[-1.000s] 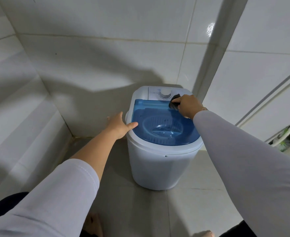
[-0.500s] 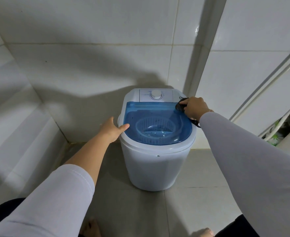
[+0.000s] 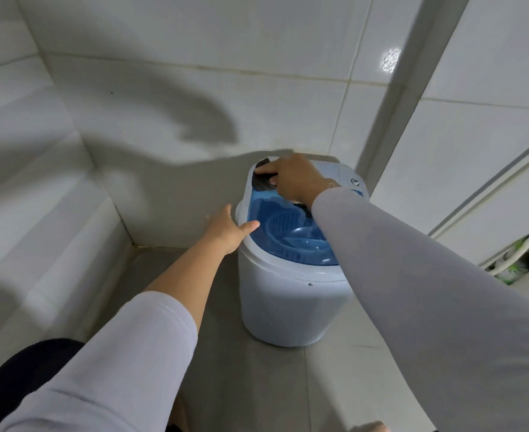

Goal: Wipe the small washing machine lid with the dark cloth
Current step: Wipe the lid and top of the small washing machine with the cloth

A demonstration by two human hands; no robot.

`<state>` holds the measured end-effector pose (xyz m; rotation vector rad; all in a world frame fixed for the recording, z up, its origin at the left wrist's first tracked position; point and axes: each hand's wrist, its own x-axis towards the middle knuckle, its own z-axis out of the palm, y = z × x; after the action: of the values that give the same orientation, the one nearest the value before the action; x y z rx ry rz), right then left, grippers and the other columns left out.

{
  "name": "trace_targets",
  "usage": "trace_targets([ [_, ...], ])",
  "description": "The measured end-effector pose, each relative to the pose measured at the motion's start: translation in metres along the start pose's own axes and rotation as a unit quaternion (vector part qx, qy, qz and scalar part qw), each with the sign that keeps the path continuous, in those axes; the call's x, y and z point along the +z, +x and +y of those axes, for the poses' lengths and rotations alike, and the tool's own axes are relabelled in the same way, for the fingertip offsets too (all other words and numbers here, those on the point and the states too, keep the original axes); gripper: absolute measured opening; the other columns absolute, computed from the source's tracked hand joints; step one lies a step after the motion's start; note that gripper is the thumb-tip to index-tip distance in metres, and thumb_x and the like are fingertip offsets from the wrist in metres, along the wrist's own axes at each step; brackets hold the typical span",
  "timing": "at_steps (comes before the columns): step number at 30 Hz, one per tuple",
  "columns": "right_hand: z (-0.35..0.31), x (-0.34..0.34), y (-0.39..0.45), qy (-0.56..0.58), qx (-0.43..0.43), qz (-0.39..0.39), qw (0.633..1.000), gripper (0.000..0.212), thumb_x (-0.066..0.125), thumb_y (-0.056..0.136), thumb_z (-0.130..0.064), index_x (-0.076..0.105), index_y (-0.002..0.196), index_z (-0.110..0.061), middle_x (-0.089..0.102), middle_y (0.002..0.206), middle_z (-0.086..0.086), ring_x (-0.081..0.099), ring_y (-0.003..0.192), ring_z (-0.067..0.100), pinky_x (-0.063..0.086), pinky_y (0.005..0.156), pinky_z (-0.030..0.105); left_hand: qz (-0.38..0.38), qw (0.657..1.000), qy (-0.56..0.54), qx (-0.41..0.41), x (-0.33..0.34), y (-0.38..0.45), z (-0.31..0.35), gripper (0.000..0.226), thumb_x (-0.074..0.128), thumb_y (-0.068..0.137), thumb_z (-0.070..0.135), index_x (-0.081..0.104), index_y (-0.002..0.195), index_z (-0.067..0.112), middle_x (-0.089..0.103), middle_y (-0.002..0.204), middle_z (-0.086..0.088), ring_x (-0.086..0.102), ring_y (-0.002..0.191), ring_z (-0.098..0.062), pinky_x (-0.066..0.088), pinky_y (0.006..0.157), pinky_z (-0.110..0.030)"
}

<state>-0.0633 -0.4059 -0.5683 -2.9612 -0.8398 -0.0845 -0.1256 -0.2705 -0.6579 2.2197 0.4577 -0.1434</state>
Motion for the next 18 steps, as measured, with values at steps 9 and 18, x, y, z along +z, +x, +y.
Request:
trace_targets([
  [9,-0.018,0.036,-0.001,-0.045,-0.029,-0.065,0.996,0.048,0.042,0.092,-0.005,0.054,0.131,-0.031,0.056,0.133,0.008,0.052,0.118,0.03,0.049,0.094,0.041,-0.002,1.0,-0.018,0.015,0.002,0.003,-0.004,0.085,0.061,0.086,0.049,0.018,0.152,0.016,0.025,0.157,-0.011,0.017,0.147,-0.031,0.024,0.117,-0.048],
  [18,-0.005,0.037,-0.007,-0.047,0.0,-0.062,0.997,0.055,0.041,0.094,-0.003,0.046,0.139,-0.034,0.052,0.138,0.009,0.051,0.122,0.031,0.046,0.096,0.038,0.002,1.0,-0.001,0.007,0.005,0.008,-0.009,0.084,0.059,0.084,0.057,0.025,0.15,0.019,0.031,0.154,-0.01,0.024,0.144,-0.033,0.028,0.112,-0.057],
])
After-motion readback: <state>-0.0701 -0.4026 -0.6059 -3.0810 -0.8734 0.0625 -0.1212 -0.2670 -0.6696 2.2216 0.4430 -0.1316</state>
